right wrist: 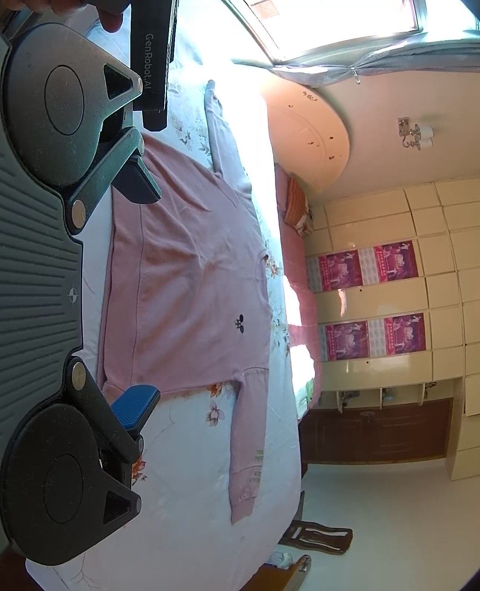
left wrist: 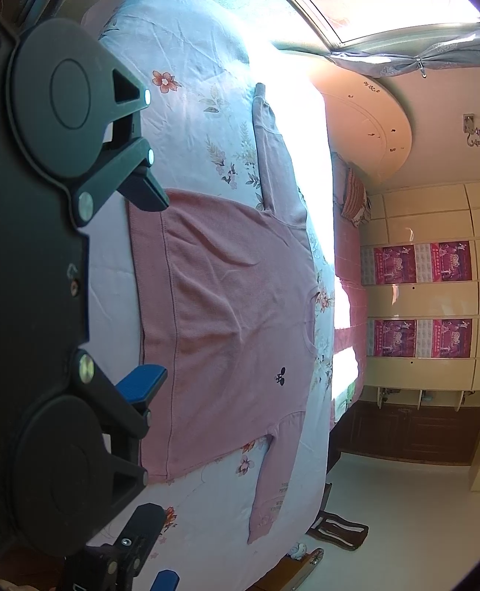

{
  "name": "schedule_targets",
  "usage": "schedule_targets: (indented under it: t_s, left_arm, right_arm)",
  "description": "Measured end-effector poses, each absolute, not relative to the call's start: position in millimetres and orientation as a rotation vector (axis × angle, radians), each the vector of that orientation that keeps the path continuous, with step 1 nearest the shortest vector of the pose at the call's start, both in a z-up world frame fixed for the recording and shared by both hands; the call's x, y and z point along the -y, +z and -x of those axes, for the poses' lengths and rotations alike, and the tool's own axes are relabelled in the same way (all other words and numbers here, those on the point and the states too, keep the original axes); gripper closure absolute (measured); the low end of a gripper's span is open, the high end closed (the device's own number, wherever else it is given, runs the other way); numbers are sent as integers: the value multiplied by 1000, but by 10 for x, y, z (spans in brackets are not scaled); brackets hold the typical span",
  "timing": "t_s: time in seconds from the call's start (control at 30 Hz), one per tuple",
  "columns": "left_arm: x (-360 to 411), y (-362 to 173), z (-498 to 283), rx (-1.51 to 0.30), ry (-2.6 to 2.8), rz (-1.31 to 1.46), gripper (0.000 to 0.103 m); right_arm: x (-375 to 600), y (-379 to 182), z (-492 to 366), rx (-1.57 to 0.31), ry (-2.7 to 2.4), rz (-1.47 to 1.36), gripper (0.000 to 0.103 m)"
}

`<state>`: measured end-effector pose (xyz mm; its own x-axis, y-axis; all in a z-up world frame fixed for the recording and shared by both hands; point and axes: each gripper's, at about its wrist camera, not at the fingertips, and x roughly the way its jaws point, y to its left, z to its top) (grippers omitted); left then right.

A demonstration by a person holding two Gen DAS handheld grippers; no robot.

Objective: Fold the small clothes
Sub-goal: 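Bring both grippers open over the spread pink sweatshirt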

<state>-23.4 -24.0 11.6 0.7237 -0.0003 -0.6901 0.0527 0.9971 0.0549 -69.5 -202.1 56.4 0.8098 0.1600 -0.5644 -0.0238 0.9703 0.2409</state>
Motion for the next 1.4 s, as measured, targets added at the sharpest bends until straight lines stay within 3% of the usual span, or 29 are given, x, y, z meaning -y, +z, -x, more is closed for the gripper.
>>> schedule_targets:
  t_s: [1.4]
  left_arm:
    - [192,77,220,-764,-39,-81,13]
  right_arm:
    - [2027,490,617,-638,83,-224,0]
